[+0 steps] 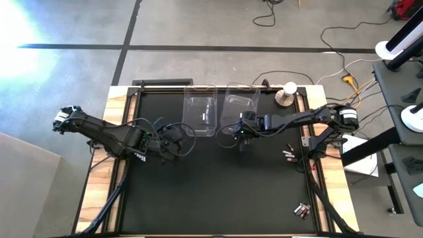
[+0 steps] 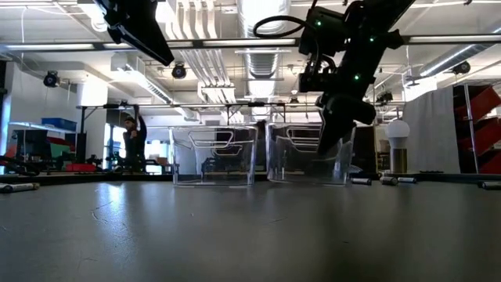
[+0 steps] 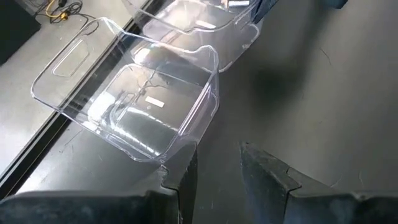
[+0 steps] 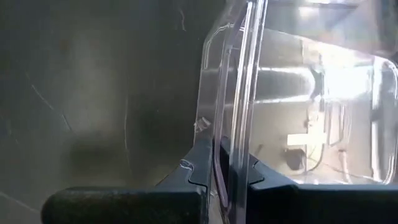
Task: Sort batteries
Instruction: Move the bottom transparent bin to the right side of the top transparent bin
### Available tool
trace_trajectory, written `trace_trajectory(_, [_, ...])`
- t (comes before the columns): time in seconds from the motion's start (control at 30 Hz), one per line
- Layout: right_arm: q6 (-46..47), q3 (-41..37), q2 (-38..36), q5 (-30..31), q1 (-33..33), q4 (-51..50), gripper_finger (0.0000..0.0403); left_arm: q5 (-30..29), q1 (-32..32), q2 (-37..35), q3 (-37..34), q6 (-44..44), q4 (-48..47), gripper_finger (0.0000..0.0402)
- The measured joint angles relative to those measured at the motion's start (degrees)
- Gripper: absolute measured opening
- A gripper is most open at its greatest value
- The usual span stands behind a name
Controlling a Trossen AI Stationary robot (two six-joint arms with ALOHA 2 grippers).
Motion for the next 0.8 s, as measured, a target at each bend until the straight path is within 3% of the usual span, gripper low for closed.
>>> trace_trajectory(0.43, [-7.5,0.0,0.0,0.2,0.0,-0.4,0.0013,0.1,0.0,0.0,0.0,4.5,0.0,0.0103])
trace_trajectory(0.8, [-7.7,0.0,0.0,0.2,0.0,-0.6,0.0013,0.8,-0.1,0.0,0.0,4.5,0.0,0.0103])
